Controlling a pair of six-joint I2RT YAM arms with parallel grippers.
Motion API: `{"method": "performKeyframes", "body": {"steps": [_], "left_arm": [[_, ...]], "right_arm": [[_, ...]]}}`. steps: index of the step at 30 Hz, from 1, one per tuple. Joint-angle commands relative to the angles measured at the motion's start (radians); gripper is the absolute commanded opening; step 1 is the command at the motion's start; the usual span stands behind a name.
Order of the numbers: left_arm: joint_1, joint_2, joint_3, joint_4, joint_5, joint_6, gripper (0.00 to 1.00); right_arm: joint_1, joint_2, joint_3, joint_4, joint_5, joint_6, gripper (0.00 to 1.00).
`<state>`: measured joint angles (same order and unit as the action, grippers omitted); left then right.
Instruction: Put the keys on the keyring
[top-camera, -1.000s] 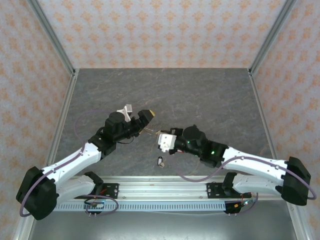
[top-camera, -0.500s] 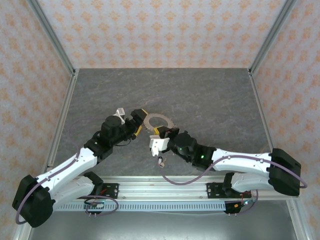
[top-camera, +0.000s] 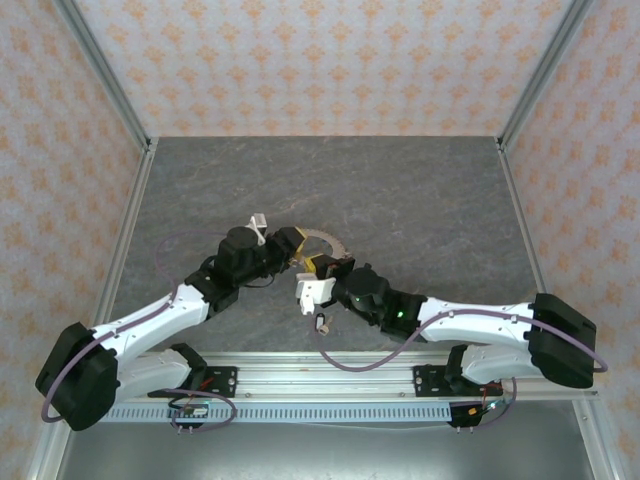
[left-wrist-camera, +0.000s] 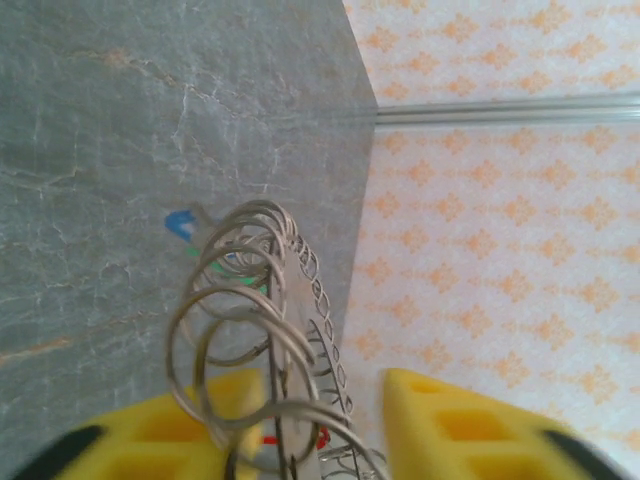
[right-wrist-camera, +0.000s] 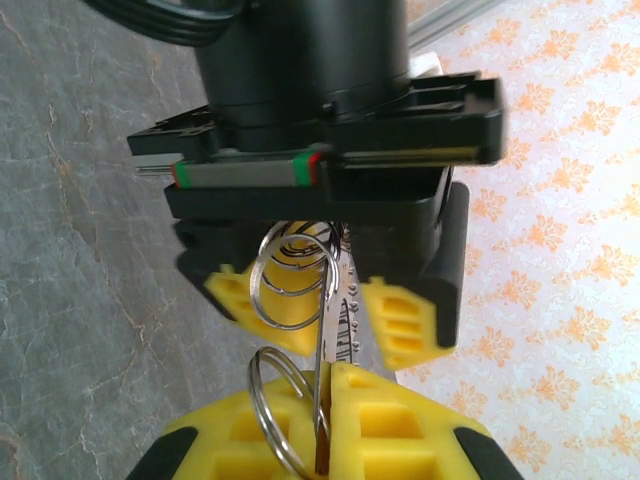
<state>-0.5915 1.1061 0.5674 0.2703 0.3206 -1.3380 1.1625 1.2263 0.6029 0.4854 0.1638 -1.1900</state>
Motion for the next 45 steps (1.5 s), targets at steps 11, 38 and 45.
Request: {"method": "performKeyframes", "body": {"steps": [11,38,45], "left_arm": [[0.024,-0.067,0.066,-0.063,0.01,0.461,0.0],[0.13,-0.014,0.33,-0.662,0.653,1.349,0.0],[0.137,0.014,0.35,-0.678,0.657,1.367,0.0]], "right_arm": [[-0.091,-0.373,-0.067,-0.207,-0.267,0.55,0.37],[-0.359,-0.3,-0.239,-0.129,-0.753,0.43,0.15],[-0.343,-0.286,-0.282,-0.067,-0.691,0.418,0.16]]}}
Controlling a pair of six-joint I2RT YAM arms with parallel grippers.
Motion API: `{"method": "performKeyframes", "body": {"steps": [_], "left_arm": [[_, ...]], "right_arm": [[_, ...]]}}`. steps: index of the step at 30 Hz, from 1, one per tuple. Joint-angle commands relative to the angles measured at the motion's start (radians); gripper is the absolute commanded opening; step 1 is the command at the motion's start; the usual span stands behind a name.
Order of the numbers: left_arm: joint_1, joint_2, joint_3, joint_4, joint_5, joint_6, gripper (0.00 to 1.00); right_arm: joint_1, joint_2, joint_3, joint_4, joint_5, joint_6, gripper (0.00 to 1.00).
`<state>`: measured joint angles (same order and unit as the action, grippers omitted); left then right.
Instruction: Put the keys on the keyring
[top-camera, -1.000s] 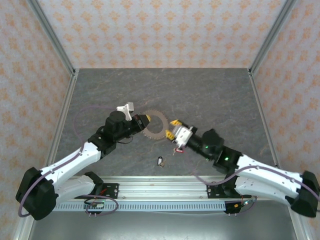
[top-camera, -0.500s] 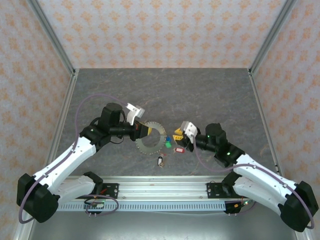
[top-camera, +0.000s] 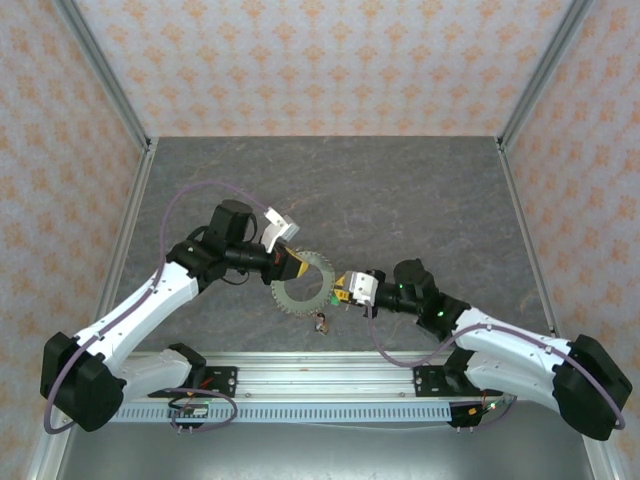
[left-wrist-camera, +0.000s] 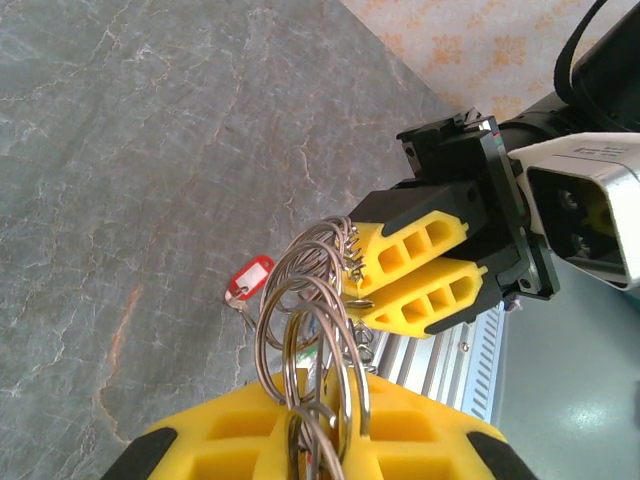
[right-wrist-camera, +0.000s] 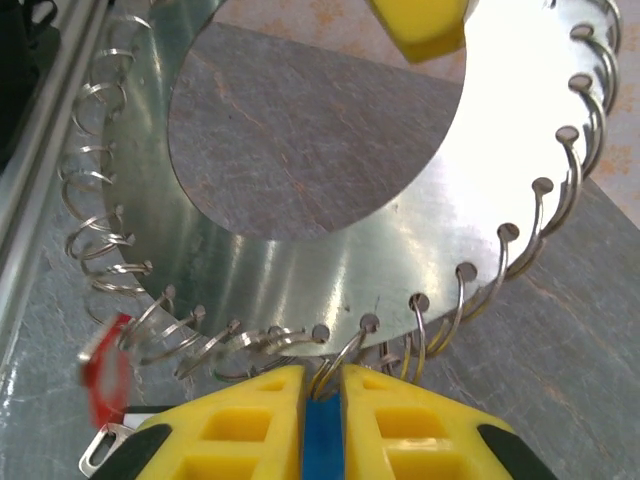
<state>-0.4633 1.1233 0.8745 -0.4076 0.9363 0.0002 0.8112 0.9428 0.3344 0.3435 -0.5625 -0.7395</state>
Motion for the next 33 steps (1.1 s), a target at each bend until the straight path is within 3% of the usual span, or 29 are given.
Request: {"method": "performKeyframes", "body": {"steps": [1,8,15,28,33], "left_arm": [[0.011,-0.003,0.044,0.0,0.039,0.029,0.0],[0.02,-0.02,0.044,-0.009,0.035,0.027,0.0],[0.028,-0.039,0.044,-0.009,0.028,0.022,0.0],[0.032,-0.058,0.043,0.007,0.011,0.005,0.0],[0.032,-0.072,0.037,0.019,-0.003,-0.001,0.0]], "right_arm": [[0.008,-0.004,-0.016,0.068,0.046,-0.038,0.16],[0.008,-0.086,-0.056,0.033,0.1,-0.034,0.19],[0.01,-0.147,-0.064,-0.001,-0.011,0.022,0.18],[0.028,-0.128,-0.043,0.012,-0.088,0.049,0.17],[0.077,-0.077,-0.033,0.025,-0.061,0.043,0.17]]}}
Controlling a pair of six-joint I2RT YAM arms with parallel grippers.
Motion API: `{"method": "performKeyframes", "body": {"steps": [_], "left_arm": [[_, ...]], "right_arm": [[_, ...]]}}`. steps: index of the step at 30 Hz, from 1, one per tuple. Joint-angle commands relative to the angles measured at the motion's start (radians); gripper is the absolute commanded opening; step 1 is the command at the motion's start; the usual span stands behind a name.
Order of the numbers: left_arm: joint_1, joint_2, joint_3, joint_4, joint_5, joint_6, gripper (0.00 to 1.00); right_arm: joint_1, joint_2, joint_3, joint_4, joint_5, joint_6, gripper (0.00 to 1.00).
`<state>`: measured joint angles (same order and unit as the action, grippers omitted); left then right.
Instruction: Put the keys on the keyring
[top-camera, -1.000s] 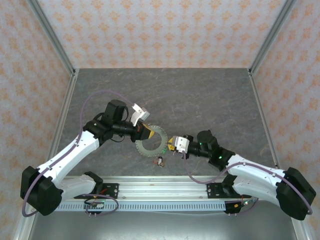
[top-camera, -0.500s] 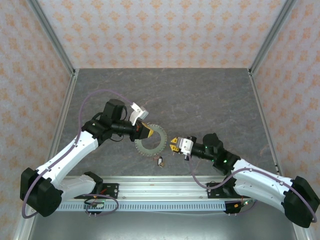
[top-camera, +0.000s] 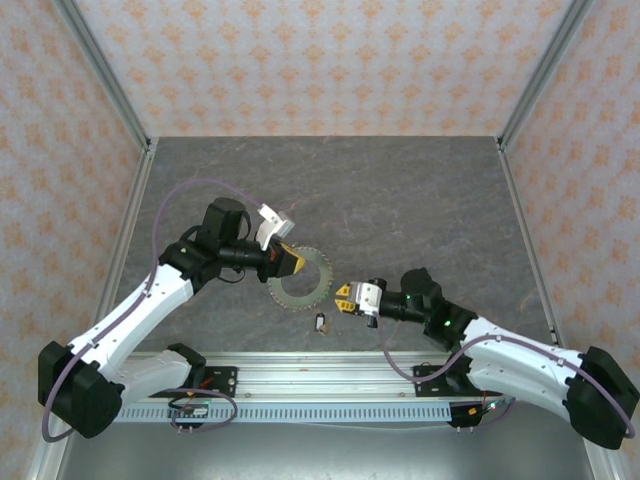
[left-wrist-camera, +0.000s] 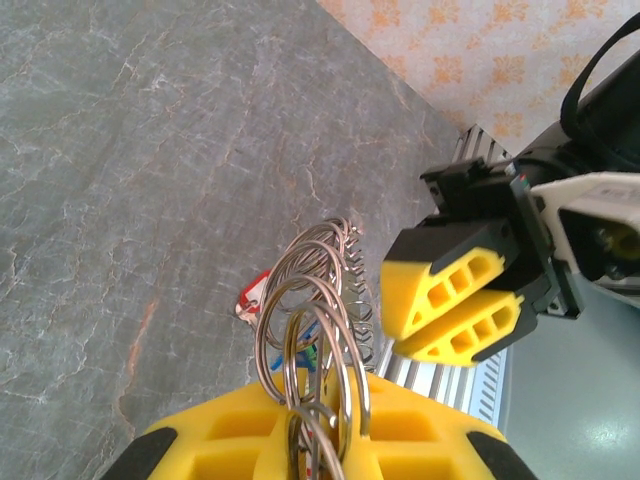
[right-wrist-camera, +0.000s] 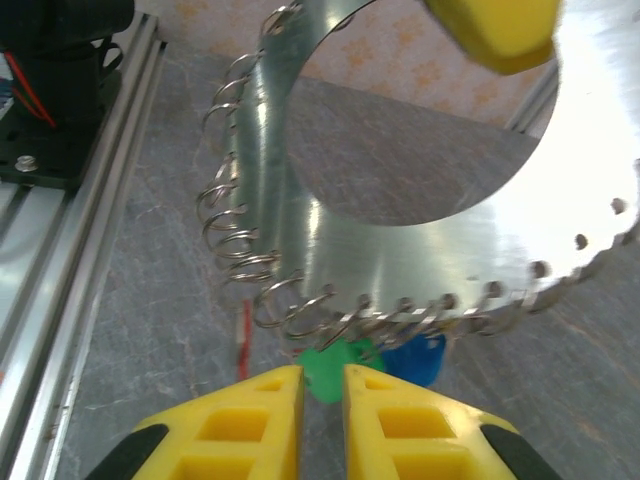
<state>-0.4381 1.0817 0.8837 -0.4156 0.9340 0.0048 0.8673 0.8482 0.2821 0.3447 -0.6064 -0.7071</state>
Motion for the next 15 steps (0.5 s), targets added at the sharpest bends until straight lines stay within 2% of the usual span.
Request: {"method": "performKeyframes", "body": {"steps": [1,6,15], "left_arm": [[0.007,-0.032,0.026,0.028,-0.001,-0.006,0.0],[0.007,-0.043,0.021,0.026,-0.004,-0.006,0.0],[0.007,-0.07,0.005,0.033,-0.017,-0.011,0.0]], "right_arm": [[0.028,0.028,0.02,0.028,-0.012,0.01,0.17],[0.06,0.072,0.034,0.055,0.017,0.002,0.16],[0.062,0.11,0.02,0.178,0.049,0.003,0.15]]}}
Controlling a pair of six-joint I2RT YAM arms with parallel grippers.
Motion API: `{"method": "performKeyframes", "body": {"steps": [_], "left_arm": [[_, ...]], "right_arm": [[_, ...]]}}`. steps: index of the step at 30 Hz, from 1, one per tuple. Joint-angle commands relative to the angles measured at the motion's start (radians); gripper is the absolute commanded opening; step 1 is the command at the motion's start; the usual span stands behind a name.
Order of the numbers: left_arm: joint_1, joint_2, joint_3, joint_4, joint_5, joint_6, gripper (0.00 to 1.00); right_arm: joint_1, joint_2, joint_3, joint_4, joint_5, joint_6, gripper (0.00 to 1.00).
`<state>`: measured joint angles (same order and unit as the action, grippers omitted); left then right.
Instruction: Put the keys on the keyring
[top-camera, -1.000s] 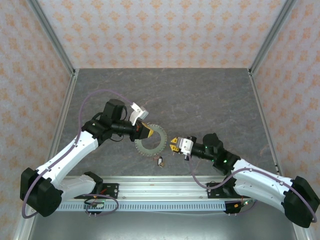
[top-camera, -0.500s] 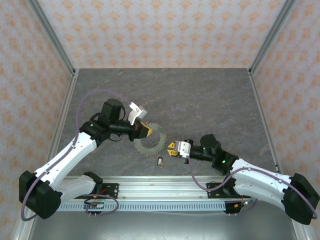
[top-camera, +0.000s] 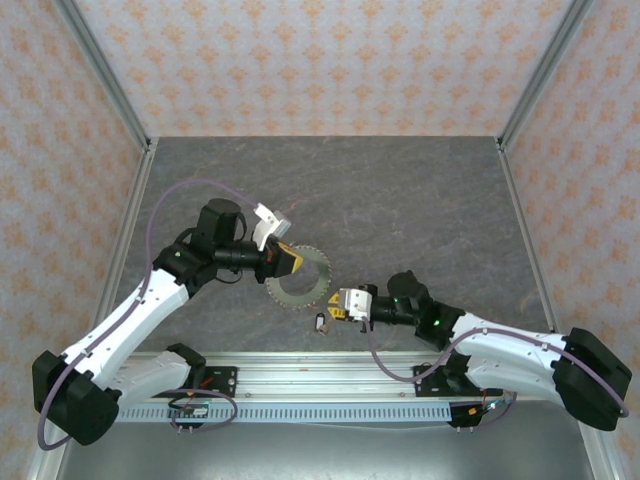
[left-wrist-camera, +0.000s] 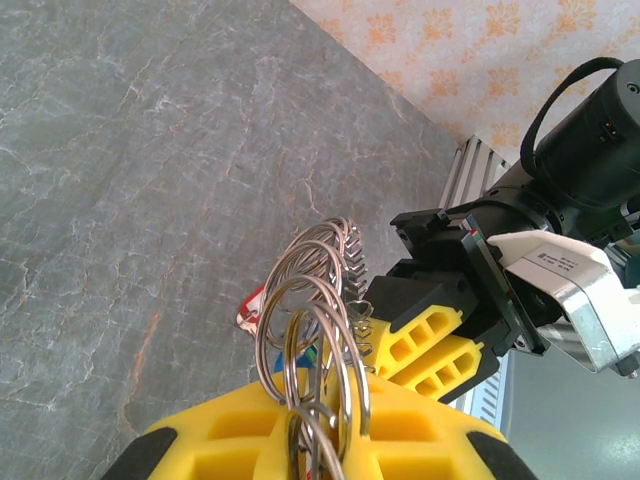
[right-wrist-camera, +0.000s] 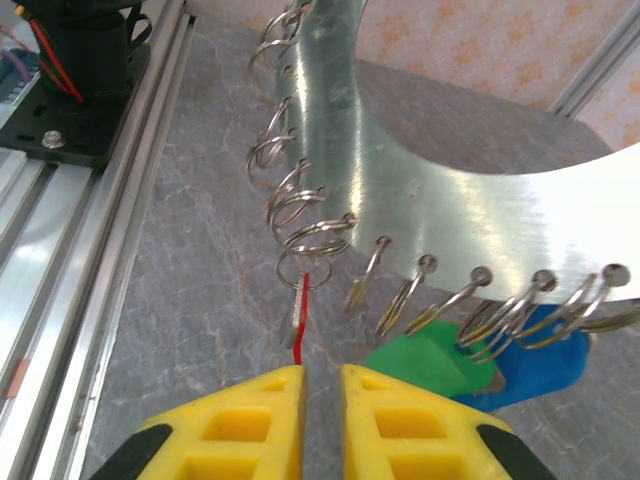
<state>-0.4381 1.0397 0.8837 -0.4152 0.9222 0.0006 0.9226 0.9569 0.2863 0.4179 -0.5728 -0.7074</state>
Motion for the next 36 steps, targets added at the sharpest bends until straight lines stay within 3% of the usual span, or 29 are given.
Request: {"method": "performKeyframes", "body": {"steps": [1,15,26,31,36], "left_arm": [[0.007,-0.028,0.005,0.032,-0.004,-0.007,0.0],[0.009,-0.043,0.008,0.032,0.0,-0.004,0.0],[0.008,-0.031,0.023,-0.012,0.018,0.016,0.0],[0.008,-0.017,0.031,-0.025,0.028,0.022,0.0],[0.007,0.0,0.038,-0.036,0.048,0.026,0.0]], "right_arm": [[0.006,0.0,0.016,0.11,0.019,0.003,0.15],[0.006,-0.036,0.012,0.075,0.092,-0.02,0.14],[0.004,-0.133,0.02,0.012,0.305,-0.091,0.18],[-0.049,-0.15,0.067,-0.117,0.231,-0.119,0.19],[-0.053,-0.127,0.085,-0.083,0.208,-0.151,0.21]]}}
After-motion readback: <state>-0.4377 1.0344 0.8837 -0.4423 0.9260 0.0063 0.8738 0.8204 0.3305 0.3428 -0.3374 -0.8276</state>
